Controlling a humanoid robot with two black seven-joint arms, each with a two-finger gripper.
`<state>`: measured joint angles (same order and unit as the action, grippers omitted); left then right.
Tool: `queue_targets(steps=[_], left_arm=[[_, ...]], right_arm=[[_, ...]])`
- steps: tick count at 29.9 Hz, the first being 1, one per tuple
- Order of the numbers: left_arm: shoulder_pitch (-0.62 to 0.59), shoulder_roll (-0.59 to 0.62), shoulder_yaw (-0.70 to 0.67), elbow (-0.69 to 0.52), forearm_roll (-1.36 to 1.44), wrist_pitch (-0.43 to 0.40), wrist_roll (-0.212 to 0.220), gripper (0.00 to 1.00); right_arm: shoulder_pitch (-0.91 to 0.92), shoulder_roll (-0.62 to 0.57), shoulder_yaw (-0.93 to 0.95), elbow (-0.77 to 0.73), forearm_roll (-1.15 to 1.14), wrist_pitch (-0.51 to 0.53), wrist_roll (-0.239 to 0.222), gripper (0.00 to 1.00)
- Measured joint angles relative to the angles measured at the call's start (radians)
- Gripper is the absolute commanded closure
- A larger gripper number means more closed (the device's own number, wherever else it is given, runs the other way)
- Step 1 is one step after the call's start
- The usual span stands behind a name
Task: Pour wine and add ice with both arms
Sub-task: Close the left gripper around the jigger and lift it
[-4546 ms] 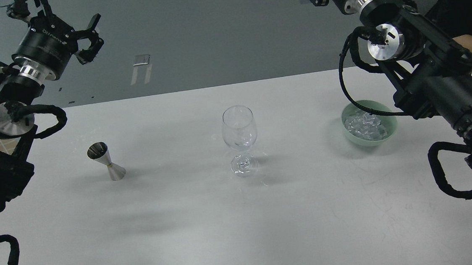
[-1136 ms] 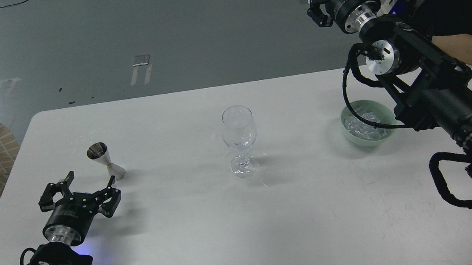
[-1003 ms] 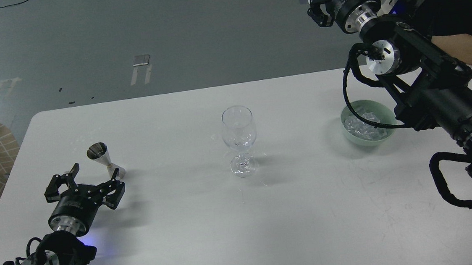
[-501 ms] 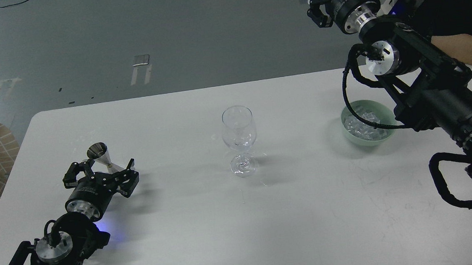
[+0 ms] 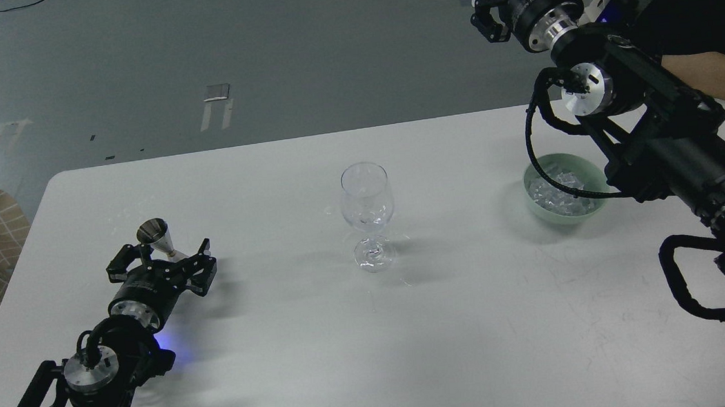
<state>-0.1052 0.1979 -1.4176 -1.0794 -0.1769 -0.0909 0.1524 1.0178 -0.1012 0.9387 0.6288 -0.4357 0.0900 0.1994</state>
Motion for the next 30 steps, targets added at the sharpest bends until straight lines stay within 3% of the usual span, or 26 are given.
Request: queue_targets(steps=[7, 20, 30], left_arm=[[0.001, 0.0, 0.0, 0.001, 0.0, 0.004, -0.002, 0.25], [-0.002, -0.002, -0.003, 0.033, -0.001, -0.017, -0.004, 0.47], [-0.012, -0.014, -0.003, 0.049, -0.001, -0.032, -0.004, 0.49]], right_arm=[[0.0, 0.0, 0.0, 0.0, 0.0, 0.0, 0.0, 0.0], [-0.001, 0.0, 0.002, 0.002, 0.0, 0.001, 0.0, 0.0], [-0.001, 0.0, 0.002, 0.002, 0.0, 0.0, 0.0, 0.0]])
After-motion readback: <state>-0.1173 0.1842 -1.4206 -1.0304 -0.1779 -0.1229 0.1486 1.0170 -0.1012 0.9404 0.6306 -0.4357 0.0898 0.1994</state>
